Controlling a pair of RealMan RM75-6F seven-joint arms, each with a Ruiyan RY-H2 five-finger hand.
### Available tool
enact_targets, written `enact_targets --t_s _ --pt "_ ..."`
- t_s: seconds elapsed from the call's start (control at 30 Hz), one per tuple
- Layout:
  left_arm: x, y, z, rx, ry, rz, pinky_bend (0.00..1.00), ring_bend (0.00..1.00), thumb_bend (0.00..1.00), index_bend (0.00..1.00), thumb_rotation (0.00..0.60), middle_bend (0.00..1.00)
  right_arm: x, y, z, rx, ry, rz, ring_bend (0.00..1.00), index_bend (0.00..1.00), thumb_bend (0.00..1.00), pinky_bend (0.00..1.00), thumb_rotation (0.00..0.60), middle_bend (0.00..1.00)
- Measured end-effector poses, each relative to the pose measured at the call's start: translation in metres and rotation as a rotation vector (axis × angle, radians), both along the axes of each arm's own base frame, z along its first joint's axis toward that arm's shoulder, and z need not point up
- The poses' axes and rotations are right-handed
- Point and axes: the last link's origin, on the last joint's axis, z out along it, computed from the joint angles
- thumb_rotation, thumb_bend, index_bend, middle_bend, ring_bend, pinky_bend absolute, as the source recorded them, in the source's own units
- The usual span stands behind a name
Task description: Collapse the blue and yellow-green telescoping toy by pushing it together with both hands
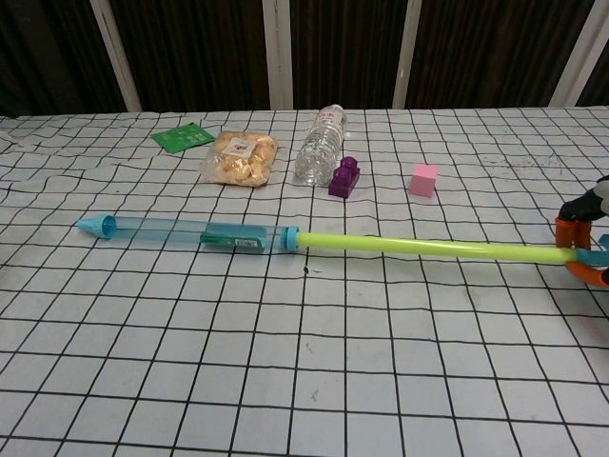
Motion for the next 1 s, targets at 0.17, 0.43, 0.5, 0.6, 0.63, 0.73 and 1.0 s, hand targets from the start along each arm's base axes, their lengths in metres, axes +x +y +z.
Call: enact_targets --t_s 0.17,0.43,0.5,0.6,0.63,0.73,1.0 --pt "0.017 0.031 -0.022 -0.03 0.094 -0.037 0.0 0.0 0.26 0.25 0.6 0.28 -0.001 -0.001 0.001 0.002 0.024 0.026 0.21 0.8 0.46 0.0 0.6 0.57" --pt "0.027 0.062 -0.06 -0.056 0.194 -0.047 0.0 0.02 0.3 0.26 0.6 0.33 -0.001 -0.001 0.001 -0.002 0.034 0.043 0.21 0.8 0.46 0.0 0.6 0.57" --pt "0.027 0.065 -0.069 -0.064 0.201 -0.043 0.0 0.02 0.3 0.27 0.6 0.32 -0.002 -0.001 0.001 -0.002 0.035 0.041 0.21 0.8 0.46 0.0 0.6 0.57" --pt "0.028 0.069 -0.084 -0.081 0.207 -0.032 0.0 0.02 0.3 0.28 0.6 0.33 -0.002 -0.001 0.002 -0.006 0.032 0.04 0.21 0.8 0.46 0.0 0.6 0.57" --pt "0.029 0.07 -0.09 -0.083 0.211 -0.032 0.0 0.02 0.3 0.29 0.6 0.34 -0.002 -0.001 0.003 -0.006 0.031 0.04 0.21 0.8 0.46 0.0 0.6 0.57" --pt "0.032 0.073 -0.103 -0.086 0.216 -0.034 0.0 0.04 0.31 0.32 0.6 0.38 -0.003 0.0 0.003 -0.006 0.031 0.039 0.21 0.8 0.46 0.0 0.6 0.57" --pt "0.028 0.081 -0.111 -0.063 0.248 -0.017 0.0 0.04 0.34 0.32 0.6 0.39 -0.002 0.0 0.002 -0.005 0.037 0.051 0.21 0.8 0.46 0.0 0.6 0.57"
